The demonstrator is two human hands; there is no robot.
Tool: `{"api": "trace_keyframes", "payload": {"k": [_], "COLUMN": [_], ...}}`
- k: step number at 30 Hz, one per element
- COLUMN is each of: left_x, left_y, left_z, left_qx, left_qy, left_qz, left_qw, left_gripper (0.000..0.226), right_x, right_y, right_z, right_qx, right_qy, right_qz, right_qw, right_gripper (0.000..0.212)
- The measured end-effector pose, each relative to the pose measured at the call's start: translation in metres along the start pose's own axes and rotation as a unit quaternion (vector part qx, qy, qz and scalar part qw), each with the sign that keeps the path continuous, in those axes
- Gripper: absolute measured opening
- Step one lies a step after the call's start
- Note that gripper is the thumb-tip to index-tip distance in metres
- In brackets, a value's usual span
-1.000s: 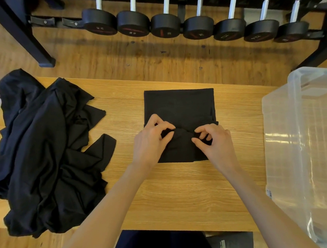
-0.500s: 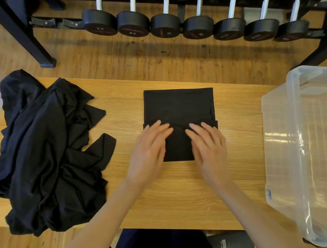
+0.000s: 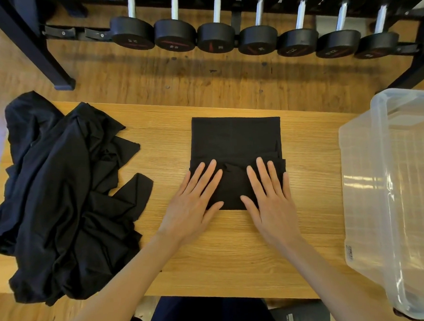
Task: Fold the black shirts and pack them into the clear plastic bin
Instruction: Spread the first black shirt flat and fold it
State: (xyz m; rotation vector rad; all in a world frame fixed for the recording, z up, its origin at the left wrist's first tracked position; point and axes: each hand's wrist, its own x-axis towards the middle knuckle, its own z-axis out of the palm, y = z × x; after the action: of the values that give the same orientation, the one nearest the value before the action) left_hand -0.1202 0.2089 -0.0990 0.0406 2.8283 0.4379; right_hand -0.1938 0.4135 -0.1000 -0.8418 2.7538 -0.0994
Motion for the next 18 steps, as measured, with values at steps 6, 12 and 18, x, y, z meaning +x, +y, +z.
{"api": "trace_keyframes", "payload": {"k": [6, 12, 18], "left_x": [0.007, 0.06, 0.115], "left_y": [-0.014, -0.05, -0.056], "left_z": [-0.029, -0.073, -0.087], "left_qx": [-0.109, -0.301, -0.322], "left_qy": [0.074, 0.154, 0.1], "left_qz": [-0.009, -0.177, -0.243], "left_qw": [0.991, 0.924, 0.91], "left_gripper": [0.049, 0.046, 0.043], "right_x": [0.007, 0.078, 0.137], "right_y": [0.005, 0.028, 0.053], "right_z": [-0.013, -0.053, -0.07], "right_qx": [0.089, 0.301, 0.259], "right_qy": [0.038, 0.166, 0.077], "right_qz": [0.008, 0.156, 0.188], "right_qw": [0.995, 0.926, 0.944], "right_gripper": [0.056, 0.033, 0.035]}}
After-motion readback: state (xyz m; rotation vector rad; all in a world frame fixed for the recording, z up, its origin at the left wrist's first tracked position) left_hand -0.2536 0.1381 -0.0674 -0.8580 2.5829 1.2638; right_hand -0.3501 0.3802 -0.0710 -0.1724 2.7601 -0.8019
